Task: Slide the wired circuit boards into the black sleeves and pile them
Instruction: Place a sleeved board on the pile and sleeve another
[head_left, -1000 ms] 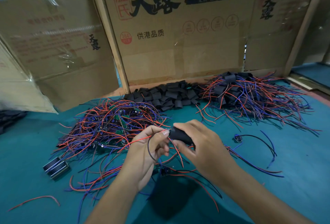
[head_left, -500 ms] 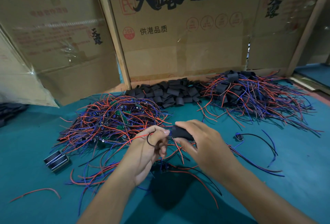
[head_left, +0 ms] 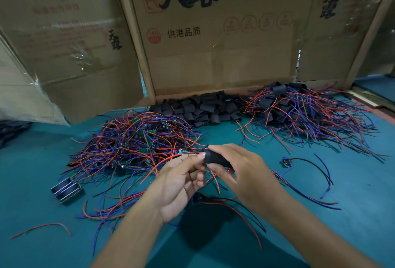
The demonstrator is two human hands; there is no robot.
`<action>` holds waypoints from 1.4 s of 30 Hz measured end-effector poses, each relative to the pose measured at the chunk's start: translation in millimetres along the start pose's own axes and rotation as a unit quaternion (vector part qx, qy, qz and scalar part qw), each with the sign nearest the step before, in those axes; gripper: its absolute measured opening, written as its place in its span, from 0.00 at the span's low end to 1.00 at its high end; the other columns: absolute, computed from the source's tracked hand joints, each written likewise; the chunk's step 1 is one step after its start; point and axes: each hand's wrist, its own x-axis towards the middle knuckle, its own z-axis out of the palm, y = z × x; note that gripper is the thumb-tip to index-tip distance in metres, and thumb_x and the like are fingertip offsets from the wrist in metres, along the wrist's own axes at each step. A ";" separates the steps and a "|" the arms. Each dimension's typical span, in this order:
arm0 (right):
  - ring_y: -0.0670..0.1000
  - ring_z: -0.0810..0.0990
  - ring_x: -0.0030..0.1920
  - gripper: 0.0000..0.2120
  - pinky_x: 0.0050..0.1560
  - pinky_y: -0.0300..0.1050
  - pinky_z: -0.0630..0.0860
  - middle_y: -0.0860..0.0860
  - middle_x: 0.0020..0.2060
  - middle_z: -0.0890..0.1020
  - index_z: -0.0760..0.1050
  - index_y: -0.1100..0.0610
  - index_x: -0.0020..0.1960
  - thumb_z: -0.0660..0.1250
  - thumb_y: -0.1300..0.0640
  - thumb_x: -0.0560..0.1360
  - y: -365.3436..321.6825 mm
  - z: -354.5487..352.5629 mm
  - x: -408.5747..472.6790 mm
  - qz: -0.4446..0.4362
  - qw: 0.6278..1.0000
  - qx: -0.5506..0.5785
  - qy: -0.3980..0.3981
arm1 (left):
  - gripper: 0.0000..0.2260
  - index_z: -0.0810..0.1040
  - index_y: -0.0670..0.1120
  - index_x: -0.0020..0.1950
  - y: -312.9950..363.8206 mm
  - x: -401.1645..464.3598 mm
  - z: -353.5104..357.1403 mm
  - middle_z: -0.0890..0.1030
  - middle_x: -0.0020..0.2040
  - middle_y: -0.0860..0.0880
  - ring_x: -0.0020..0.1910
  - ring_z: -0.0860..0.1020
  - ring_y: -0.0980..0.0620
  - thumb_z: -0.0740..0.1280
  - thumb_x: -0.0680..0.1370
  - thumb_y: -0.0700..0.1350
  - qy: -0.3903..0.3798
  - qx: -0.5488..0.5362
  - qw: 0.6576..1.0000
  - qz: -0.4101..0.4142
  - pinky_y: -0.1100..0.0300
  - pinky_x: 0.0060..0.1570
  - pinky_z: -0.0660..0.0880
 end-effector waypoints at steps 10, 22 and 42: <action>0.55 0.80 0.52 0.16 0.53 0.42 0.72 0.53 0.52 0.82 0.77 0.61 0.63 0.64 0.56 0.78 -1.1 -1.0 0.3 -0.032 0.999 0.010 -0.024 | 0.10 0.78 0.41 0.44 0.1 -2.2 2.5 0.77 0.34 0.46 0.26 0.73 0.55 0.72 0.65 0.42 -0.035 -0.082 0.990 -0.109 0.65 0.25 0.74; 0.55 0.71 0.62 0.20 0.61 0.47 0.67 0.53 0.61 0.75 0.62 0.56 0.75 0.55 0.54 0.84 8.4 3.6 2.6 -0.024 0.984 -0.097 -0.149 | 0.07 0.78 0.41 0.40 -5.1 5.3 -5.5 0.75 0.32 0.48 0.26 0.71 0.56 0.71 0.65 0.41 -0.032 -0.044 0.996 -0.073 0.67 0.26 0.72; 0.60 0.82 0.39 0.11 0.34 0.48 0.75 0.59 0.39 0.82 0.71 0.58 0.59 0.60 0.51 0.82 152.6 -114.2 106.5 0.095 0.879 -0.457 -0.097 | 0.06 0.74 0.47 0.46 -20.6 16.1 -20.9 0.70 0.29 0.54 0.31 0.73 0.50 0.64 0.82 0.47 0.040 0.616 0.707 0.344 0.51 0.35 0.68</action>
